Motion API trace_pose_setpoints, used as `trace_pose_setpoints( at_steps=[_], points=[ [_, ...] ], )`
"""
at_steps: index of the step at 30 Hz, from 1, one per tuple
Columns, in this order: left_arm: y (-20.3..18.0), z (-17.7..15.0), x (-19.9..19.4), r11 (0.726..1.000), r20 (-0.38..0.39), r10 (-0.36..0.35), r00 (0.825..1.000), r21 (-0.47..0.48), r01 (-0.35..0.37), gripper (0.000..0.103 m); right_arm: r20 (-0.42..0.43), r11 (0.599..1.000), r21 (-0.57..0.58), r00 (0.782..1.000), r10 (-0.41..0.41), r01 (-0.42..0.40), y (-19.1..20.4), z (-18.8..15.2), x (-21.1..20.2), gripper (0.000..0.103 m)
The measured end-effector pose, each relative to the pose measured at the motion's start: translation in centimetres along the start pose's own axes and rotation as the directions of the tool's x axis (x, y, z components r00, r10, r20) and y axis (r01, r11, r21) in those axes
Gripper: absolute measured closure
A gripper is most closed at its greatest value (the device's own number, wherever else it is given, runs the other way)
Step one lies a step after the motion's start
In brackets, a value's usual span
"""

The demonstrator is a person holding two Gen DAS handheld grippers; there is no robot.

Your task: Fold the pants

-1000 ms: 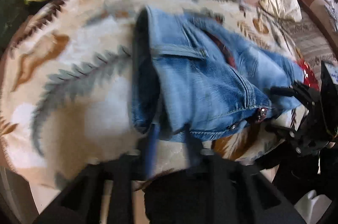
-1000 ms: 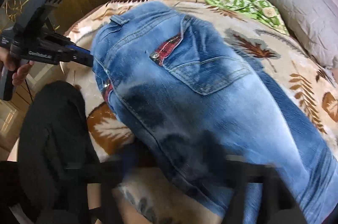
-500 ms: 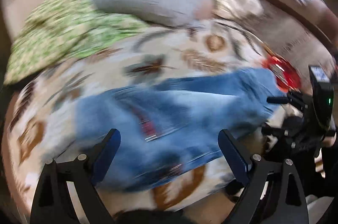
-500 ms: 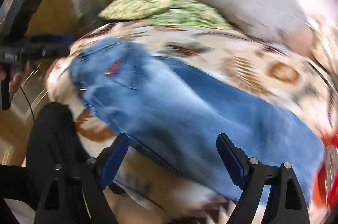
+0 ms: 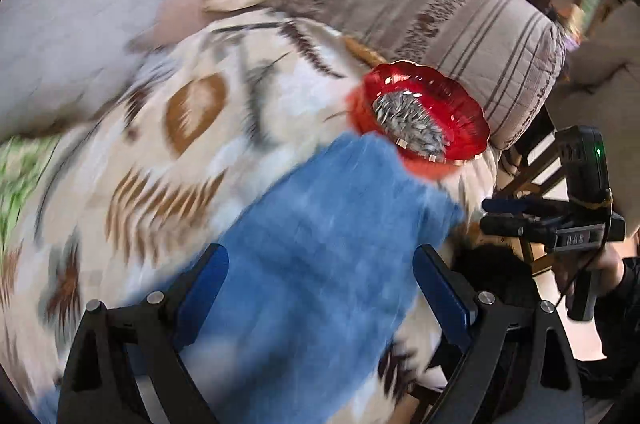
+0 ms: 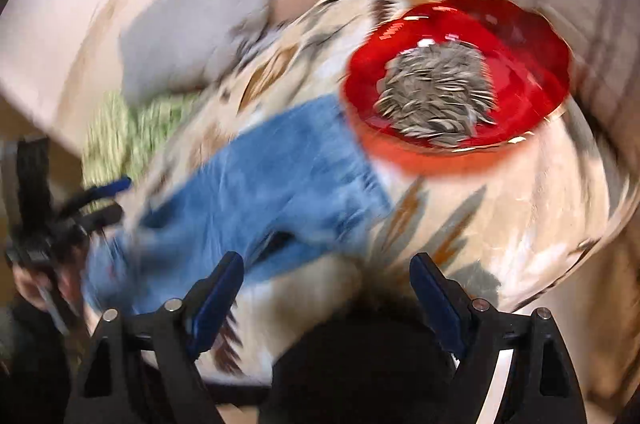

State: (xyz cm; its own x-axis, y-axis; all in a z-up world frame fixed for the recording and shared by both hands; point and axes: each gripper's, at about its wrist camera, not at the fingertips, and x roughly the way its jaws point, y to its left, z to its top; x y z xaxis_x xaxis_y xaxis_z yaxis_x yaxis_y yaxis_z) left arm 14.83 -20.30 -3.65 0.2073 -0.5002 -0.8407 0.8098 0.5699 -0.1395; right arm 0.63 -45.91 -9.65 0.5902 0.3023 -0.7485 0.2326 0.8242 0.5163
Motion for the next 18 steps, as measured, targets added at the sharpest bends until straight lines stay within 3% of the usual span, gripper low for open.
trace_pose_setpoints(
  at_steps=[3,7,10,18],
  points=[
    [-0.1,2.8,2.5,0.997,-0.033,-0.015,0.999,0.071,0.017,0.009,0.016,0.997,0.065,0.999,0.037,-0.038,-0.9,0.7,1.1,0.016],
    [-0.2,5.5,6.5,0.990,-0.108,-0.019,0.994,0.139,0.034,0.009,-0.002,0.995,0.067,0.998,0.068,-0.068,-0.8,0.9,3.2,0.017],
    [-0.8,6.8,9.7,0.982,-0.174,0.005,0.985,0.189,0.029,0.009,-0.032,0.995,0.076,0.997,0.063,-0.061,-0.6,0.8,4.8,0.023],
    [-2.4,8.5,15.8,0.960,-0.282,-0.037,0.959,0.255,0.112,0.009,-0.058,0.995,0.091,0.997,0.054,-0.049,-0.7,1.3,5.9,0.029]
  ],
)
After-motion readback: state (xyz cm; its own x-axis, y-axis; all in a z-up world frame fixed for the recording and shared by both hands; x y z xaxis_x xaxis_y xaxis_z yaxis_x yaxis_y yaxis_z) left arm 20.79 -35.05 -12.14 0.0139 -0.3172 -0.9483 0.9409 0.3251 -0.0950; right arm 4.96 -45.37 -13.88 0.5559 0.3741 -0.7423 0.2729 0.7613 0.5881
